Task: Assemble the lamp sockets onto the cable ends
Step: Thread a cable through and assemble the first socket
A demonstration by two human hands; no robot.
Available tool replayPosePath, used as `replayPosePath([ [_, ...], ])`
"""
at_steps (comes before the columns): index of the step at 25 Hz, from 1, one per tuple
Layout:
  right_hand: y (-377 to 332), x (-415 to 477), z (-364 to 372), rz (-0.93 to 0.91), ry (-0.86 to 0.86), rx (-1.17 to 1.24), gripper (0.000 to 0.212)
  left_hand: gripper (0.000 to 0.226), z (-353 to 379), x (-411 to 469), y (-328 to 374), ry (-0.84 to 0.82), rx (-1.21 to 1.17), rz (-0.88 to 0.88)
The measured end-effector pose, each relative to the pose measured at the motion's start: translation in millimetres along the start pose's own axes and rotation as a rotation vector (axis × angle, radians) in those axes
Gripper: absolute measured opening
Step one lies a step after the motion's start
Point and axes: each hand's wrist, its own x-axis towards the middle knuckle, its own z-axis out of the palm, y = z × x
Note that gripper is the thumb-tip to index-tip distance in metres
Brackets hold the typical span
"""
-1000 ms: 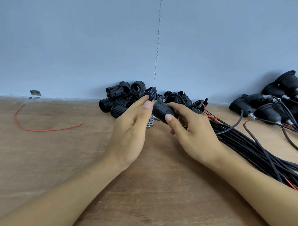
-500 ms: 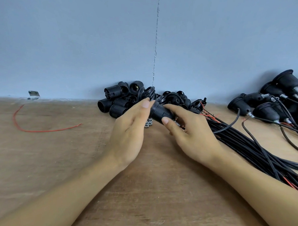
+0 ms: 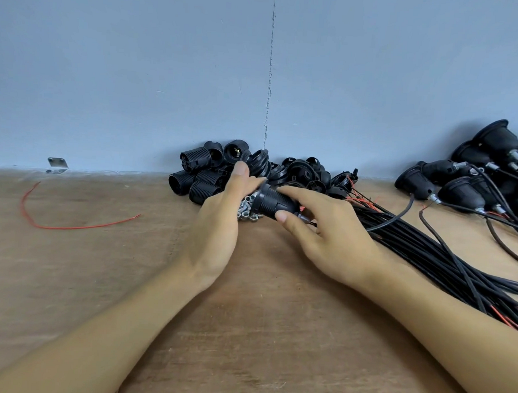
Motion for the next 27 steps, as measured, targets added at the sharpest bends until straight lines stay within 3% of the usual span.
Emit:
replayPosePath([
  [3,4.3,1.2,-1.8,0.069,0.09,0.016,0.041,0.077,1.3,-4.9,-0.9,0.064,0.102,0.103],
  [7,3.6,0.7,-1.6,0.121,0.186,0.041,0.041,0.049,1.7,-6.9,-0.2,0.1,0.228,0.129],
  [10,-1.0,-0.1,-0.9,0.081,0.198,0.072,0.039,0.071,-2.5,-1.9,-4.6,0.064,0.221,0.055],
  [15,-4.0,-2.7,2.0,-0.037,0.021,0.053,0.04,0.09,-5.6,5.8,-6.4,0.013,0.025,-0.059],
  [18,-2.6,-1.8,1.6,-0.024,0.049,0.017,0.041,0.077,-3.7,2.7,-2.5,0.082,0.041,0.013],
  [21,0.8,-0.6,-1.6,0.008,0.106,-0.009,0.042,0.08,-0.7,-3.3,2.0,0.098,0.149,0.119],
  [27,1.3,1.8,-3.8,0.018,0.222,-0.008,0.04,0.067,2.9,-6.1,-2.4,0.122,0.159,0.15],
])
